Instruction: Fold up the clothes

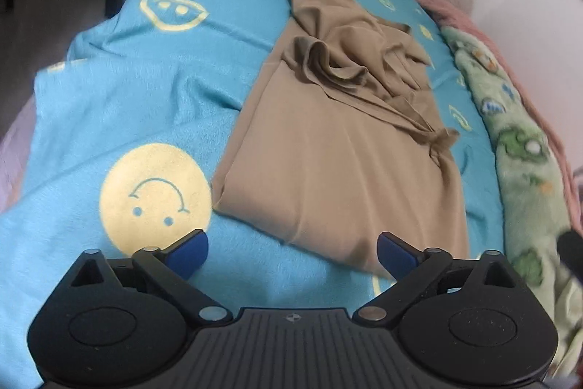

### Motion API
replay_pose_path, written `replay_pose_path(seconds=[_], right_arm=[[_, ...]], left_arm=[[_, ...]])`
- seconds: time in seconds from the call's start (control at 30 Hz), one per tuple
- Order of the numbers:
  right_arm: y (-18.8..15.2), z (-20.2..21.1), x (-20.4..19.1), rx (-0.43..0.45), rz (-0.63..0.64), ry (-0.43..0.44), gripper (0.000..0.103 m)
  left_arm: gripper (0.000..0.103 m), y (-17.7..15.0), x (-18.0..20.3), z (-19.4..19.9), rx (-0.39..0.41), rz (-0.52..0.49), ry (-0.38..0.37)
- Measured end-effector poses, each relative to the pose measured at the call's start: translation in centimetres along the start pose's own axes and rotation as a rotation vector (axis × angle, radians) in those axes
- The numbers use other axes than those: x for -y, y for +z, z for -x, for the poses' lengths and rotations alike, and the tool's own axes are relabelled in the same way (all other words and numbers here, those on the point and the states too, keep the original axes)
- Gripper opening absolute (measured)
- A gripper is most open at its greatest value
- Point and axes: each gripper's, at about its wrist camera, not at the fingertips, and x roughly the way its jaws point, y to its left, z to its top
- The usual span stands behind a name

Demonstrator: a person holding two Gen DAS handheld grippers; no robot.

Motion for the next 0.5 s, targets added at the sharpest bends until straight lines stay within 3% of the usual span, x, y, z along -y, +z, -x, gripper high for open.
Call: replay_pose_path(seconds=[0.23,0.33,0.43,0.5], right_arm=[[-0.4,-1.7,3.5,-0.097,-0.26,0.079,0.085],[-0.9,-2.6,4.7,-0.141,-0.378,0.114,0.085],[-2.1,-4.3,5.4,-0.216,-0.527,0.191,0.086],[-3.3,-5.9,5.8,-0.288,-0.648,0.268,0.086]], left_arm=[[0.097,0.3,-1.3,-0.4,0.066,0.174,-0.113],[0.082,0.7,-2.5,-0.5,0.093,0.271,-0.157],[0.051,0.8,-3.7,-0.6,0.123,0.356,-0.18],[0.018,0.8,-4.3,-0.8,0.125,0.388,-0.17]])
